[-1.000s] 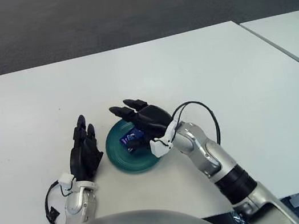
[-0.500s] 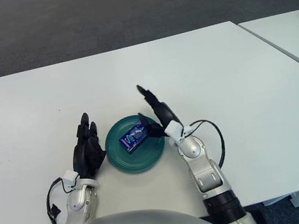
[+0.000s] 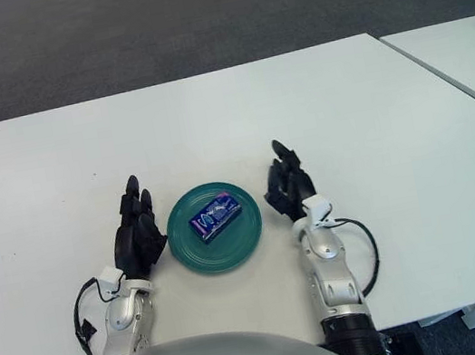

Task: Put the gum into the plate.

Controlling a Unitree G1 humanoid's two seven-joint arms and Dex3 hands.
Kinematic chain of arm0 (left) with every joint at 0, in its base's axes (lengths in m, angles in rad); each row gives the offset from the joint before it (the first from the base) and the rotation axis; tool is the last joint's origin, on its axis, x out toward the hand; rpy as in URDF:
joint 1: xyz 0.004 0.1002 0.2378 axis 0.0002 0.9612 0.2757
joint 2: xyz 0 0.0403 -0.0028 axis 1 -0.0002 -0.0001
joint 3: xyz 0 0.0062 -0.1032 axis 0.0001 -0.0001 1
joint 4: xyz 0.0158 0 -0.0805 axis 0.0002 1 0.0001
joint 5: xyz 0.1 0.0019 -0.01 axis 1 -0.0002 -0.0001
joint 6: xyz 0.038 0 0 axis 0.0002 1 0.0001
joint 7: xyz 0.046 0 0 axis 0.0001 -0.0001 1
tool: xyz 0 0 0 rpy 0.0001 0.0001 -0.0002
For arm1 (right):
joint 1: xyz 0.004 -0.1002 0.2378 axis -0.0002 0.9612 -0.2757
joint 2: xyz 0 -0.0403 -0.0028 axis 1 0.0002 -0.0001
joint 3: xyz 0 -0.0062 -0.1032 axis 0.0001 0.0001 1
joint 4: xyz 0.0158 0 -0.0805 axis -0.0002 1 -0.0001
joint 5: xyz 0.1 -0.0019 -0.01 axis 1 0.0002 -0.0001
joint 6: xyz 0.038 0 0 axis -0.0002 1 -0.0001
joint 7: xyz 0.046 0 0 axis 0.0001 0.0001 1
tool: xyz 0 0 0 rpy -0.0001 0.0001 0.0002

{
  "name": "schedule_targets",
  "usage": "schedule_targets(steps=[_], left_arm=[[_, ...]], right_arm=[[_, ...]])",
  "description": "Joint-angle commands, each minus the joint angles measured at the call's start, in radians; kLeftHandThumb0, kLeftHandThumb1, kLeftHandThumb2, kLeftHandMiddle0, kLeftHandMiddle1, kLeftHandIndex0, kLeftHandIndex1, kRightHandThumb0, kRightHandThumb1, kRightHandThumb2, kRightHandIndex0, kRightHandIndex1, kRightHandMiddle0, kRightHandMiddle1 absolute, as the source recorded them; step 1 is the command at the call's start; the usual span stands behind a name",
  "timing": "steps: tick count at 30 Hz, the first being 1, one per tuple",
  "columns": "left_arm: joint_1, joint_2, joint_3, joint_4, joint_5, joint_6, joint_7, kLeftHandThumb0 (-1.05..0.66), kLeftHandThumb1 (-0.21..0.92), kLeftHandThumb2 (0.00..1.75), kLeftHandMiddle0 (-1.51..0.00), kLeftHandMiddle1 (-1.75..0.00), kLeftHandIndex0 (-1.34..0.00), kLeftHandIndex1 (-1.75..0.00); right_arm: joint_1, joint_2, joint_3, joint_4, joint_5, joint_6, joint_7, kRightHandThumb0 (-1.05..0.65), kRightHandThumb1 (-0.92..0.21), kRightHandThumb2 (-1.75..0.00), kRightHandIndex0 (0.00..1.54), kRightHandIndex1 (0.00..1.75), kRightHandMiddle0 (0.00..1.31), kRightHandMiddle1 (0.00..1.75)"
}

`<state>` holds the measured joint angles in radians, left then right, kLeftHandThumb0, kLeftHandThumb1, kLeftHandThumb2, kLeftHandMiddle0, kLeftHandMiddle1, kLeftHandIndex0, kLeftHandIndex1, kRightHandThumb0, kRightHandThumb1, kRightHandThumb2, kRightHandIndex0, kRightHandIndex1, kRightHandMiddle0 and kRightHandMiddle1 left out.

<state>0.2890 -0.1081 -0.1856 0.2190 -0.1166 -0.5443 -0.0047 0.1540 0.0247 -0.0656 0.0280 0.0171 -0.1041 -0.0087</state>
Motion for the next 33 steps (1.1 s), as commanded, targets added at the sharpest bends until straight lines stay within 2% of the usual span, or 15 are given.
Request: schedule_targets(steps=[1,13,18,24,33], left_arm=[[0.05,-0.052,0.008,0.091,-0.015,-0.016,-0.002,-1.05,0.92,0.89,0.0,0.0,0.0,-0.02],[0.064,-0.04,0.012,0.066,-0.038,-0.001,-0.035,-1.05,0.92,0.9,0.0,0.0,-0.01,-0.01],[0.075,-0.038,0.01,0.034,-0.074,0.041,-0.065,-1.05,0.92,0.9,0.0,0.0,-0.02,-0.02],[0.096,-0.03,0.006,-0.012,-0.139,0.089,-0.123,-1.05,0.92,0.91,0.0,0.0,-0.04,-0.03],[0.115,-0.001,0.004,-0.058,-0.081,0.122,-0.122,-1.05,0.92,0.95,0.0,0.0,-0.07,-0.06]], right_arm=[[-0.024,0.007,0.001,-0.002,0.012,0.009,-0.002,-0.9,-0.92,-0.99,0.14,0.0,0.0,0.45],[0.015,-0.023,-0.006,-0.028,-0.003,0.038,-0.002,-0.9,-0.92,-0.99,0.1,0.0,0.0,0.42],[0.036,-0.044,-0.001,0.031,-0.006,0.039,0.02,-0.91,-0.92,-1.0,0.08,0.0,0.0,0.37],[0.043,-0.049,0.009,0.043,-0.005,0.055,0.03,-0.91,-0.92,-1.0,0.06,0.0,0.0,0.33],[0.061,-0.045,0.034,0.04,-0.002,0.09,0.041,-0.88,-0.92,-0.99,0.07,0.01,0.0,0.31]])
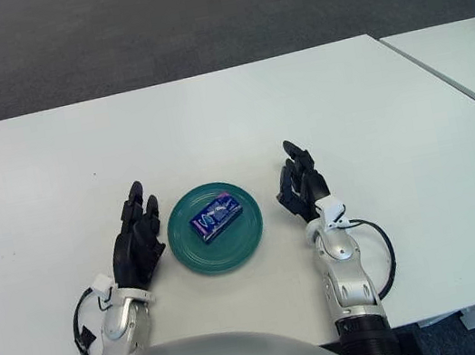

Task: Put the gum into the plate.

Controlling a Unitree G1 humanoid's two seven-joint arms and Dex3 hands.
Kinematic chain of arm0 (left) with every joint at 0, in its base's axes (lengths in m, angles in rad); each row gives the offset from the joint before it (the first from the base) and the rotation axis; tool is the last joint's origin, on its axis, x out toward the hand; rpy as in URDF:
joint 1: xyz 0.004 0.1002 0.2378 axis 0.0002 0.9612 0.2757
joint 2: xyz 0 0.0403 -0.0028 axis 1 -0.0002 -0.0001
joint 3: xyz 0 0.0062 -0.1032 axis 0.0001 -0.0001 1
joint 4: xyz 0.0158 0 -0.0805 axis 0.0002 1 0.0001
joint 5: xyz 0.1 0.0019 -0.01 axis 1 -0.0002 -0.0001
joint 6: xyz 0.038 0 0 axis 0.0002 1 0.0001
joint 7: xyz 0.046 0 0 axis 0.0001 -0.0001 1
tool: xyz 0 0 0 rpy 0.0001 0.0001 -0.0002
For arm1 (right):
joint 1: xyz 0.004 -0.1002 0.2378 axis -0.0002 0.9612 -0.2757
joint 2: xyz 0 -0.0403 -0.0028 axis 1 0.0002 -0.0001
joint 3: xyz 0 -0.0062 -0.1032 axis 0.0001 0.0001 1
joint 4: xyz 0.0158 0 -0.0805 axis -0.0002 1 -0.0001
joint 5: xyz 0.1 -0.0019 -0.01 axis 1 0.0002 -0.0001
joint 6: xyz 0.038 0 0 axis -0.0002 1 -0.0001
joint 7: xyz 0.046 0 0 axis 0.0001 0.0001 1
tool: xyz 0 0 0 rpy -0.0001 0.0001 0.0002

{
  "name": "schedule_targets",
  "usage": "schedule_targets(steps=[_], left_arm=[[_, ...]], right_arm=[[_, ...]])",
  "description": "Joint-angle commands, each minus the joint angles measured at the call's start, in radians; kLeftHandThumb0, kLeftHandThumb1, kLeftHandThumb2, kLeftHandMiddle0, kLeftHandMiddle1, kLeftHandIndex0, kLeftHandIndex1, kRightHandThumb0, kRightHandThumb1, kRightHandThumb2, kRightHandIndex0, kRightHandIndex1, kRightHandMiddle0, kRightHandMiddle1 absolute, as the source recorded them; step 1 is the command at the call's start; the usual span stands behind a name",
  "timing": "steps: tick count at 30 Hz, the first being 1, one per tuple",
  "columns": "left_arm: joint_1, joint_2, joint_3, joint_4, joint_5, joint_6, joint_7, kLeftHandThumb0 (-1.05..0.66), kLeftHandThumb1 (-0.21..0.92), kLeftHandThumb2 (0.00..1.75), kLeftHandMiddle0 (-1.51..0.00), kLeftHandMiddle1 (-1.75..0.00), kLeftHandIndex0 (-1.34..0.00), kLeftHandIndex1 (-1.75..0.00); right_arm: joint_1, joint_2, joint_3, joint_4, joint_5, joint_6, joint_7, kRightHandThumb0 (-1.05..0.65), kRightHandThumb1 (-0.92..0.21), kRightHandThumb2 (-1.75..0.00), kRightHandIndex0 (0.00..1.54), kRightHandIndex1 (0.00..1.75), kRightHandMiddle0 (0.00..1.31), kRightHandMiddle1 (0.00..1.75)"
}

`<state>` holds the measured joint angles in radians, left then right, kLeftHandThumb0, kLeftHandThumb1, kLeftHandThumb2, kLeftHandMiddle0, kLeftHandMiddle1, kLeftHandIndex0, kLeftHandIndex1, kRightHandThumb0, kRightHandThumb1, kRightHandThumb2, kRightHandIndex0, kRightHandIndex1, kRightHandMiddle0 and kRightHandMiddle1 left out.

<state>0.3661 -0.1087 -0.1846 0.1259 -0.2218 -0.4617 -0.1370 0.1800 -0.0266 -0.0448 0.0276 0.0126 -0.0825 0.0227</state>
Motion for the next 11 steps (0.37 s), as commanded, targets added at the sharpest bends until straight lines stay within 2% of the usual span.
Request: schedule_targets(steps=[1,4,7,11], left_arm=[[0.038,0.0,0.004,0.033,0.032,0.042,0.015,-1.05,0.92,0.96,0.0,0.0,-0.07,-0.07],[0.04,-0.002,0.011,0.022,0.069,0.056,0.043,-1.05,0.92,0.97,-0.01,-0.01,-0.08,-0.08],[0.047,-0.006,0.014,0.008,0.096,0.068,0.067,-1.05,0.92,0.99,-0.05,-0.01,-0.02,-0.22],[0.07,-0.014,0.011,-0.038,0.126,0.092,0.102,-1.05,0.92,1.02,-0.08,-0.02,0.0,-0.3]], right_arm=[[0.035,0.006,0.016,0.04,0.002,0.071,0.01,-0.87,-0.92,-0.99,0.07,0.01,0.0,0.31],[0.034,0.006,0.024,0.041,-0.004,0.08,0.008,-0.86,-0.92,-0.98,0.08,0.01,0.0,0.31],[0.032,0.002,0.033,0.044,-0.015,0.08,0.005,-0.86,-0.92,-0.97,0.08,0.01,0.0,0.31],[0.03,-0.006,0.048,0.055,-0.033,0.069,0.006,-0.86,-0.92,-0.97,0.07,0.0,0.0,0.29]])
